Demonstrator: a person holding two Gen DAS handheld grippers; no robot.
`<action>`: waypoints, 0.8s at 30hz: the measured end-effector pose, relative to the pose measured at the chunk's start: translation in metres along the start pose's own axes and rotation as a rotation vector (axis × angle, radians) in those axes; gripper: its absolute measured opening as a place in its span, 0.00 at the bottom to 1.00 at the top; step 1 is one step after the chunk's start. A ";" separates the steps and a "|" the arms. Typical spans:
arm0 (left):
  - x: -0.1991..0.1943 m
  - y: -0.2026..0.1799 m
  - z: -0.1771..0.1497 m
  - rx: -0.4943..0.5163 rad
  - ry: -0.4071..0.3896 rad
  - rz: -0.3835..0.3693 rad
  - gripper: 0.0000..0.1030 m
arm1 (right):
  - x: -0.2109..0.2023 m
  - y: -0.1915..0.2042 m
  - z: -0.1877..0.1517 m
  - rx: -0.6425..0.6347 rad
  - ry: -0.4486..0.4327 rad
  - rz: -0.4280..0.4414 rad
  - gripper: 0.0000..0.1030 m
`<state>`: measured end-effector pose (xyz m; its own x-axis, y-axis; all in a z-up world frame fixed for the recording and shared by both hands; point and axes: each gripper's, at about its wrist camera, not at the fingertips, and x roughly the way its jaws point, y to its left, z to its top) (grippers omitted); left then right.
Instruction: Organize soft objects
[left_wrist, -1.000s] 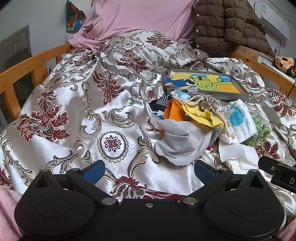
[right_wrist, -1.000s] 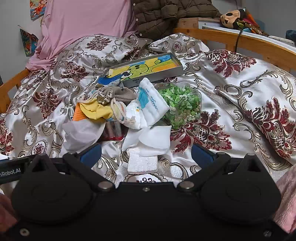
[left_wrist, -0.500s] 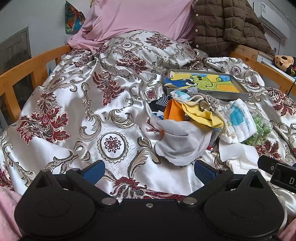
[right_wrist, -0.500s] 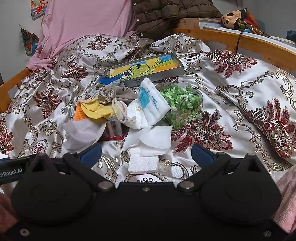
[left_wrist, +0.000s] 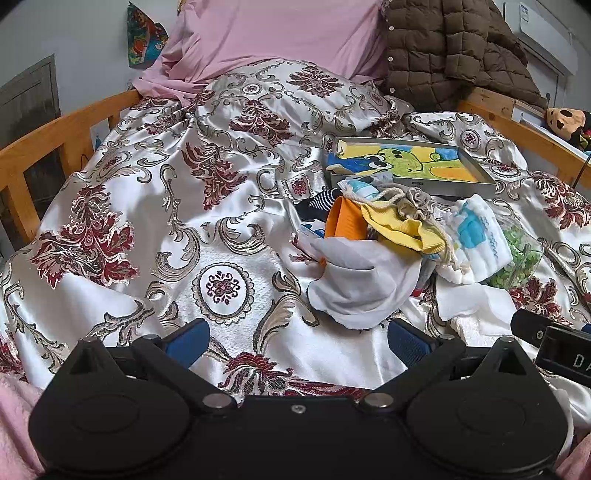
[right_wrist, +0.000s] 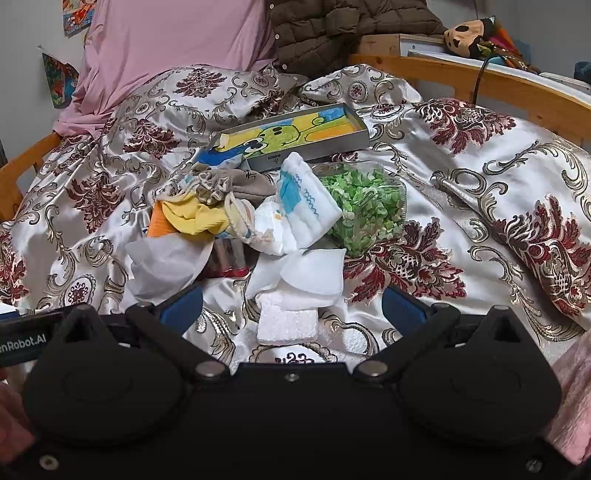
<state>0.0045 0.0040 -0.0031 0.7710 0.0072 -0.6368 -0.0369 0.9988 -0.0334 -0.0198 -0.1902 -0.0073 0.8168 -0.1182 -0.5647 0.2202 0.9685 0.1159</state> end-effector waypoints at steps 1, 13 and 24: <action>0.000 0.000 0.000 0.002 0.001 0.000 0.99 | 0.000 0.000 0.001 0.000 0.001 0.000 0.99; 0.006 -0.001 0.001 0.009 0.001 -0.017 0.99 | 0.006 -0.002 0.004 -0.004 0.036 0.031 0.99; 0.021 -0.013 0.023 0.123 -0.045 -0.059 0.99 | 0.036 0.002 0.025 -0.074 0.115 0.077 0.99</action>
<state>0.0358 -0.0076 0.0011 0.7971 -0.0527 -0.6016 0.0859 0.9959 0.0267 0.0235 -0.1977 -0.0067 0.7625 -0.0211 -0.6466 0.1158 0.9878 0.1042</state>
